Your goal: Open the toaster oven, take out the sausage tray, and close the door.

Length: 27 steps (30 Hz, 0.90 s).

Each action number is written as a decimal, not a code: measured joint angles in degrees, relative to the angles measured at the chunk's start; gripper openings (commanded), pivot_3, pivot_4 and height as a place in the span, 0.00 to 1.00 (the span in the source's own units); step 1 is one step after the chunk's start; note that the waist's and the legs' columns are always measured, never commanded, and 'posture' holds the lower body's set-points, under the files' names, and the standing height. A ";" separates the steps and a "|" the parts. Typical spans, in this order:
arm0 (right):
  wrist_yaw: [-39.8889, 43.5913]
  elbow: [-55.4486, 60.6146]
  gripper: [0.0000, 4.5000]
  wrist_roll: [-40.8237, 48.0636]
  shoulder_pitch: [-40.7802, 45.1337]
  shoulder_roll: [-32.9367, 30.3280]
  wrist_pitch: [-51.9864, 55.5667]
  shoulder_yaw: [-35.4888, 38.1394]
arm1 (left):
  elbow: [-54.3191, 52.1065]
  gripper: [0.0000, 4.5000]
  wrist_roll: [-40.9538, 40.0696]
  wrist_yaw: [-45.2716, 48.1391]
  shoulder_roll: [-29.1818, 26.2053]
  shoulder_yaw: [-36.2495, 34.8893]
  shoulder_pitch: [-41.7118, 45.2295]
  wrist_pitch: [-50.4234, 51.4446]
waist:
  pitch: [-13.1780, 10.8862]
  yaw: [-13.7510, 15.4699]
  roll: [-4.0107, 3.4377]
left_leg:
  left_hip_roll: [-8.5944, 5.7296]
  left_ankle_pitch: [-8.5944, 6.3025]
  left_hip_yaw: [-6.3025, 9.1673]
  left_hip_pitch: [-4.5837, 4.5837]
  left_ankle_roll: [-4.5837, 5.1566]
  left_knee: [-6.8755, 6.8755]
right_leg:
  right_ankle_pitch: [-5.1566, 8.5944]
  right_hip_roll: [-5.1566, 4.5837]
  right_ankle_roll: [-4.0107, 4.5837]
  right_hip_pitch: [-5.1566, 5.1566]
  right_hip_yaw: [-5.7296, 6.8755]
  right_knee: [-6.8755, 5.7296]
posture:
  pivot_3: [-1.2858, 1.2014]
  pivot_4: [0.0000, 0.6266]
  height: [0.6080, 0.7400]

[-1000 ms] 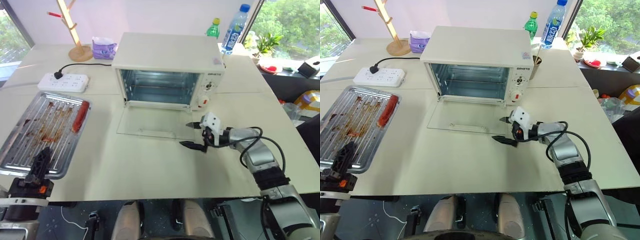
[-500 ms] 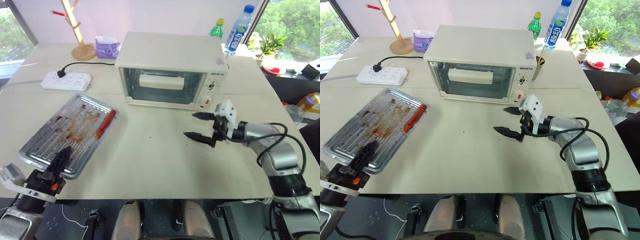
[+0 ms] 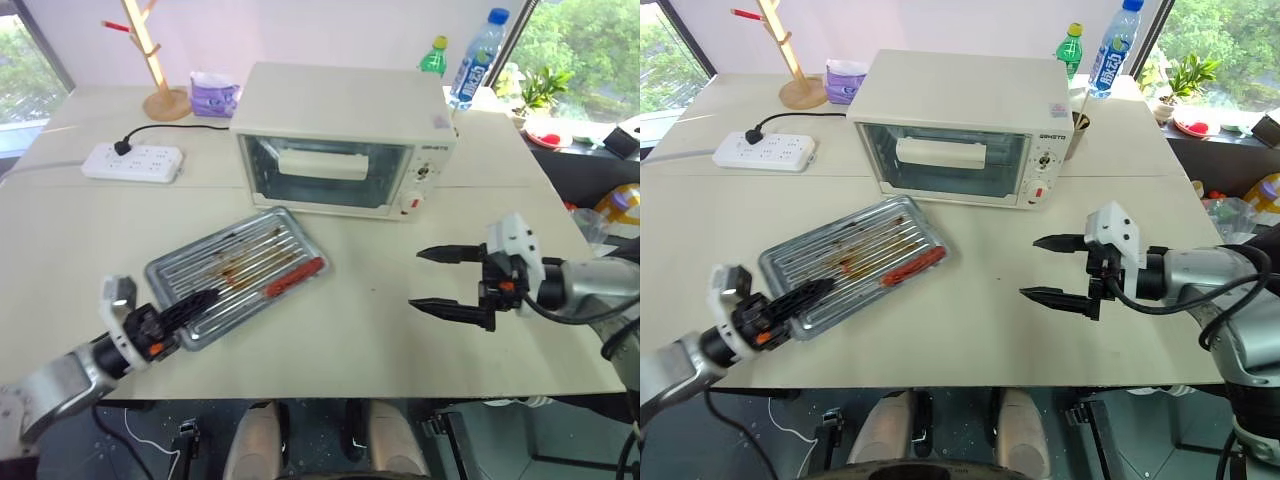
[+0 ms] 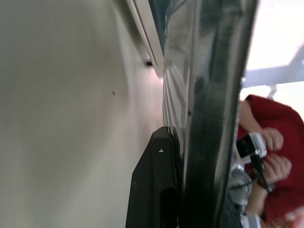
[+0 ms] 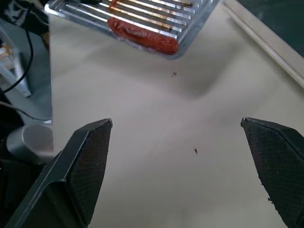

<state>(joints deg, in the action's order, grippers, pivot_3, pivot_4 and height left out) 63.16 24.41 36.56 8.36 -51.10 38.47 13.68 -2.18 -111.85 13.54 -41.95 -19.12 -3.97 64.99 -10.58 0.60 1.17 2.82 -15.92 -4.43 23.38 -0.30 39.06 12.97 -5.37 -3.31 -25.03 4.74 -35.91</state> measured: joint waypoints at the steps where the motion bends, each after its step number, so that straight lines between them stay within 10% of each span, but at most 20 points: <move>1: -1.18 0.88 0.99 0.75 -1.34 -0.05 1.19 1.65 | 2.38 0.00 0.55 0.09 -0.04 3.05 4.34 1.69 | 0.00 0.19 0.00 | -0.04 0.00 0.02 0.00 0.01 -0.01 | 0.00 0.02 0.00 0.01 0.00 -0.02 | 0.52 0.24 0.87; 22: -15.33 16.89 0.99 6.99 -18.79 2.58 5.83 13.70 | 29.92 0.00 42.29 28.90 7.94 22.71 40.35 13.74 | 0.04 0.34 0.07 | -0.11 0.01 0.01 -0.01 0.01 0.03 | 0.00 0.10 -0.02 0.12 0.03 0.00 | 0.52 0.24 0.87; 27: -16.66 17.00 1.00 7.01 -19.02 2.72 5.39 13.57 | 33.39 0.42 50.15 32.80 9.07 22.70 42.21 12.03 | 0.04 0.18 0.06 | -0.09 0.01 0.04 0.00 0.02 0.02 | 0.00 0.10 -0.02 0.09 0.03 0.00 | 0.52 0.24 0.87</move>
<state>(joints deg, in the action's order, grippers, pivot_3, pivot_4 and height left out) 46.51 41.42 43.57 -10.66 -48.38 43.86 27.25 31.21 -61.70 46.34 -32.88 3.58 38.24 77.03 -10.54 0.78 1.23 2.74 -15.91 -4.39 23.38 -0.28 39.08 12.97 -5.27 -3.33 -24.94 4.76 -35.91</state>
